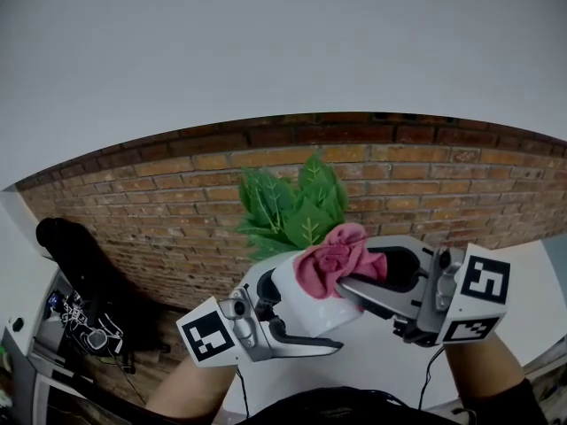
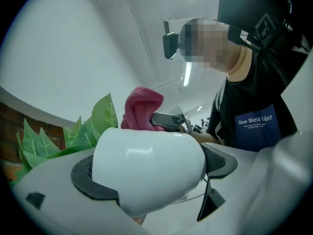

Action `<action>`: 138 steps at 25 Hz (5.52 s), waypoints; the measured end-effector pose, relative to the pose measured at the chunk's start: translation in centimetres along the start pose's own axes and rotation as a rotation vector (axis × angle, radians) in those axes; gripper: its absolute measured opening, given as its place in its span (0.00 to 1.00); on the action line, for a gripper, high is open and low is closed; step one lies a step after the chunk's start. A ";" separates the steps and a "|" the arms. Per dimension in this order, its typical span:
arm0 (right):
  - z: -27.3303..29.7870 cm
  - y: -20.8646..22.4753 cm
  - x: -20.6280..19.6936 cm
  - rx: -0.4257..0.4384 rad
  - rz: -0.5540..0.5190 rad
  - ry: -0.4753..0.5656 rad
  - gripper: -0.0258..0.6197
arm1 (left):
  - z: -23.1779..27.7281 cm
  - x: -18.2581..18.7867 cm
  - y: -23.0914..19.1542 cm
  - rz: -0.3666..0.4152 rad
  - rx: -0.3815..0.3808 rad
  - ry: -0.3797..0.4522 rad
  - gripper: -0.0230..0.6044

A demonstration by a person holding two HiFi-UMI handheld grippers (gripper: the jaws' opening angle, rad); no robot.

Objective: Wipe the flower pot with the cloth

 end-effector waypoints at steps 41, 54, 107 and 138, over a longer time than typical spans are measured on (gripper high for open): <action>-2.9 -2.0 1.1 0.137 0.126 0.154 0.20 | -2.3 1.6 -1.8 -0.230 -0.021 0.406 0.90; -2.5 0.7 -0.6 -0.013 0.201 0.228 0.20 | -2.0 1.5 -2.0 -0.381 0.006 0.620 0.90; -1.9 -0.2 -2.6 -0.104 -0.041 0.082 0.20 | -4.2 2.3 -3.8 -0.654 -0.092 0.895 0.89; -1.1 2.1 -6.7 -0.195 0.044 -0.086 0.20 | -3.0 -0.1 -5.1 -0.552 0.070 0.625 0.89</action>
Point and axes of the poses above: the fingertips, and each gripper's own axes: z forward along the fingers, y to its right, x out of its top, the point moved 5 cm from there along -z, backward along the fingers, and after that the axes turned 10 degrees about z, right-handed, at the moved point
